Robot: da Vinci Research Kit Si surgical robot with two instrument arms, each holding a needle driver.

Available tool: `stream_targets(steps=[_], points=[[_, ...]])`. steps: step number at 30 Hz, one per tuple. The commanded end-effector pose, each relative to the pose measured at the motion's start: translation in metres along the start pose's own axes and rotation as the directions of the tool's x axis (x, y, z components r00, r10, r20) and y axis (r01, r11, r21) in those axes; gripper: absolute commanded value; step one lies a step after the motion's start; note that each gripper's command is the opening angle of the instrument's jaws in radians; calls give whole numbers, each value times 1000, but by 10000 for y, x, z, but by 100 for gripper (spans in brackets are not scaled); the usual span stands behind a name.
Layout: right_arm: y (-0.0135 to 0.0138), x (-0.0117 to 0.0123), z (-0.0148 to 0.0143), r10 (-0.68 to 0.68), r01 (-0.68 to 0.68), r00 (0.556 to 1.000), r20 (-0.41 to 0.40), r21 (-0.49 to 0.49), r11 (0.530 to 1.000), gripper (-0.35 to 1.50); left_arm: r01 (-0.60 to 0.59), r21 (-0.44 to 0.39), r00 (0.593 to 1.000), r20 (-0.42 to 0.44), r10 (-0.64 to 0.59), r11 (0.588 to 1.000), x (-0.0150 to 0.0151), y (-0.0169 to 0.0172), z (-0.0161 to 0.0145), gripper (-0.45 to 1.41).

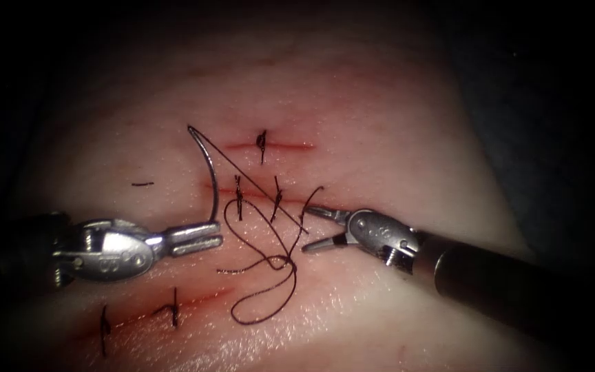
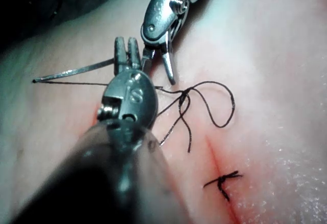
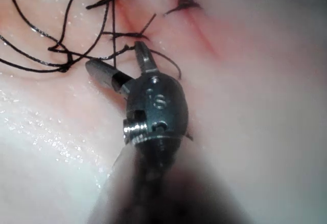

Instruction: Wound Closure

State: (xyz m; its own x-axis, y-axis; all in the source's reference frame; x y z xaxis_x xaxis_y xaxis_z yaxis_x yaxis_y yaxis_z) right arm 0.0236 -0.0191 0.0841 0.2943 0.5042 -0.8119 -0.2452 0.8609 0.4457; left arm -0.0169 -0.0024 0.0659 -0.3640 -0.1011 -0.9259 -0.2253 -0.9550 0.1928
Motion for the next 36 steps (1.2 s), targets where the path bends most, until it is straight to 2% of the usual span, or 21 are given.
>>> stream_targets(steps=[1, 7, 10, 17, 18, 19, 23, 29, 36], points=[[3, 1, 14, -4, 4, 1000, -2, 9, 1000, 79, 0, 0, 1000, -3, 0, 1000, -3, -1, 8, -45], [1, -2, 15, -9, 9, 1000, 9, 19, 1000, 79, -1, -5, 1000, -2, 1, 1000, -4, 0, 9, -45], [-2, 0, 13, -9, 9, 1000, 9, 22, 1000, 71, -1, -6, 1000, -2, 1, 1000, -4, -1, 8, -45], [3, -9, 33, 1, -1, 1000, 7, 12, 1000, 67, 9, -5, 1000, -8, -9, 1000, 0, 3, 9, -45], [3, -9, 33, 1, -1, 1000, 7, 12, 1000, 56, 8, -5, 1000, -8, -9, 1000, 0, 3, 9, -45], [3, -10, 34, -1, 1, 1000, 6, 15, 1000, -33, 9, -6, 1000, -8, -9, 1000, 0, 2, 8, -45], [1, -12, 30, 14, -14, 1000, 11, 36, 999, -35, 8, -6, 1000, -8, -8, 1000, 0, 3, 8, -45], [-2, -15, 9, 21, -21, 1000, 17, 33, 999, -35, 15, -7, 1000, -7, -15, 1000, -1, 7, 7, -45], [-39, -14, -14, 2, -3, 1000, 13, 71, 997, -35, 27, -19, 1000, -11, -27, 999, -2, 24, 8, -45]])
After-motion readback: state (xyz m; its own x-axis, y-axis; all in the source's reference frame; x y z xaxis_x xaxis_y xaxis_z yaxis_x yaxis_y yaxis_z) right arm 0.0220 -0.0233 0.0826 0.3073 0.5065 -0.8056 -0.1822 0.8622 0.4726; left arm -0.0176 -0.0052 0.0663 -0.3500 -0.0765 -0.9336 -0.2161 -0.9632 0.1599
